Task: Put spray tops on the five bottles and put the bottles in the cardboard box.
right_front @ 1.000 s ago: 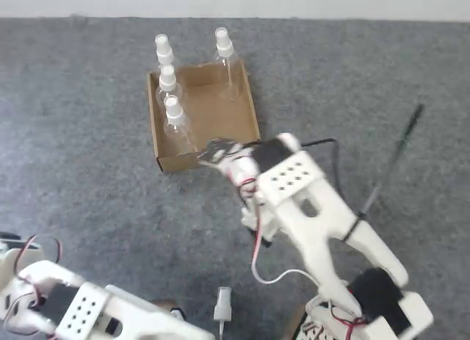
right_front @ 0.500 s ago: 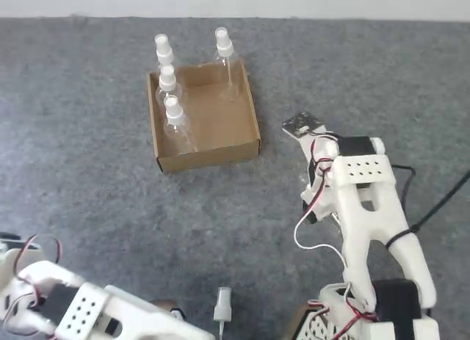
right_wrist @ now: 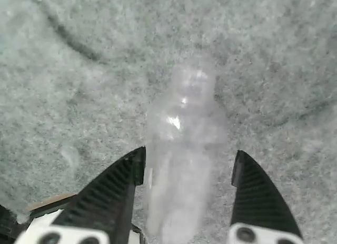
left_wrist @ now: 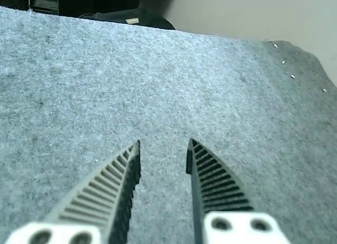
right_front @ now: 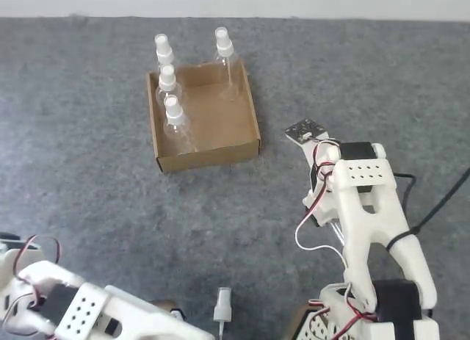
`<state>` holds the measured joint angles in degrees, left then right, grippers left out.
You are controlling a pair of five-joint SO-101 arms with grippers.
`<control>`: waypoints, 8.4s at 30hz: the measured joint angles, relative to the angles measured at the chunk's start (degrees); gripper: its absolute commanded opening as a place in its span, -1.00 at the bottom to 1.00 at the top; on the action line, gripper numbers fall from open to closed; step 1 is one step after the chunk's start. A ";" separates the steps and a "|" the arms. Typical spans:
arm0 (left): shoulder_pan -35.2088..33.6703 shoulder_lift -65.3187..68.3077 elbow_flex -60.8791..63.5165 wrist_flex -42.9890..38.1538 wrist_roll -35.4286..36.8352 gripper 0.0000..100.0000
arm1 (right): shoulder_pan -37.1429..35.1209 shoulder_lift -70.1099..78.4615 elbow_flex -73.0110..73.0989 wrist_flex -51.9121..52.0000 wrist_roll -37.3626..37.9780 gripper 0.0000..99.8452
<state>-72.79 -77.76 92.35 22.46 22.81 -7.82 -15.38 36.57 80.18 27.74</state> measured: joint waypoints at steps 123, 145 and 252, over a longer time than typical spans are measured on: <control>62.33 15.74 -29.71 50.64 -35.34 -0.74 | 0.62 -15.74 14.59 -17.85 -19.16 -0.88; 77.45 46.86 -34.20 50.64 -35.08 -0.60 | 1.67 -15.74 16.09 -19.69 -19.16 -0.88; 72.18 -25.49 -5.54 42.99 -24.44 -0.92 | 4.13 -15.74 16.09 -21.71 -19.16 -0.88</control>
<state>-0.62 -103.25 86.81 65.45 -1.63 -3.69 -31.12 52.66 58.46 8.57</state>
